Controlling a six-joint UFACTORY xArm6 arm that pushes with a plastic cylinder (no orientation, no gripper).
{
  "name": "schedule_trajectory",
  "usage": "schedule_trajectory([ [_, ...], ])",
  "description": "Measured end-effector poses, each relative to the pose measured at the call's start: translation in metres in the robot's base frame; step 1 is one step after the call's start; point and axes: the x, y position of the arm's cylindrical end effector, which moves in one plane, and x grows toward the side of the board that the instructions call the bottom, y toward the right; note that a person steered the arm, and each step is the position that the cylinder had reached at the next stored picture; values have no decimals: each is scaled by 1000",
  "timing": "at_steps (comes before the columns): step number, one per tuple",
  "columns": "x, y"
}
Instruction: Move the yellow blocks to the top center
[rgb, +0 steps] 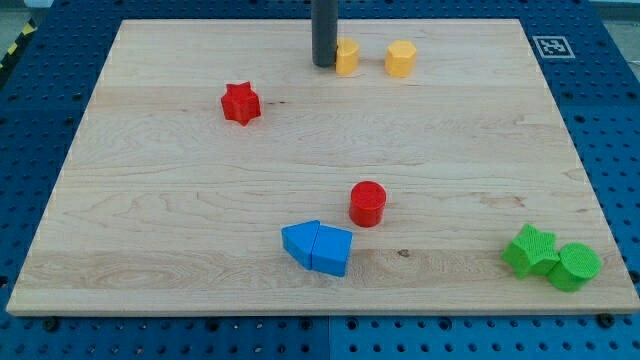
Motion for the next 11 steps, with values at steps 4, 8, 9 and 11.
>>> schedule_trajectory([
  [4,48,39],
  [8,1,40],
  [9,31,66],
  [11,48,164],
])
